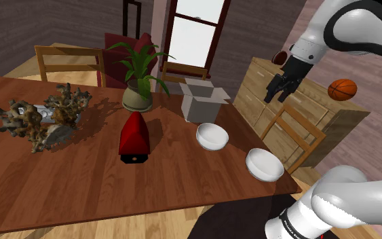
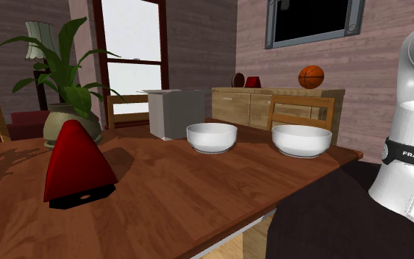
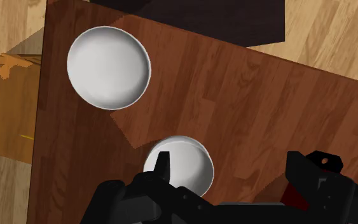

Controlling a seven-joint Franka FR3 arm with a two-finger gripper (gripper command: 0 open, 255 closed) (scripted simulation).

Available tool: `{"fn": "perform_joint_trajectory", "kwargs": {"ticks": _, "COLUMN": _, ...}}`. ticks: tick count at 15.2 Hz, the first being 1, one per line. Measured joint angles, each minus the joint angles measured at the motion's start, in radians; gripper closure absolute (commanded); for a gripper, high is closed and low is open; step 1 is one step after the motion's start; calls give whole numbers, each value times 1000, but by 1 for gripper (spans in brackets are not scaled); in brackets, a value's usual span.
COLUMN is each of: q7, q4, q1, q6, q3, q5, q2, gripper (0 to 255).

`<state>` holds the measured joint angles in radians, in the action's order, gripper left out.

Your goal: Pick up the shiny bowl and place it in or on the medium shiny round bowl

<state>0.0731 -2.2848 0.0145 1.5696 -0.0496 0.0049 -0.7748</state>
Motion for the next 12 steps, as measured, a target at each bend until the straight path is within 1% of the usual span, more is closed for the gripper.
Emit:
{"fn": "perform_joint_trajectory", "kwargs": {"ticks": 1, "q7": 0, "q4": 0, "q1": 0, "q6": 0, "q3": 0, "q5": 0, "q2": 0, "gripper": 0}}
{"fn": "perform_joint_trajectory", "kwargs": {"ticks": 3, "q7": -13, "q4": -25, "q1": 4, "q6": 40, "q3": -13, "q5": -7, "q2": 16, "gripper": 0}}
{"fn": "perform_joint_trajectory", "kwargs": {"ticks": 7, "q7": -40, "q4": -100, "q1": 14, "q6": 170, "q3": -43, "q5": -22, "q2": 72, "gripper": 0}}
{"fn": "perform_joint_trajectory", "kwargs": {"ticks": 12, "q7": -78, "q4": -135, "q1": 24, "q6": 325, "q3": -86, "q5": -34, "q2": 190, "gripper": 0}}
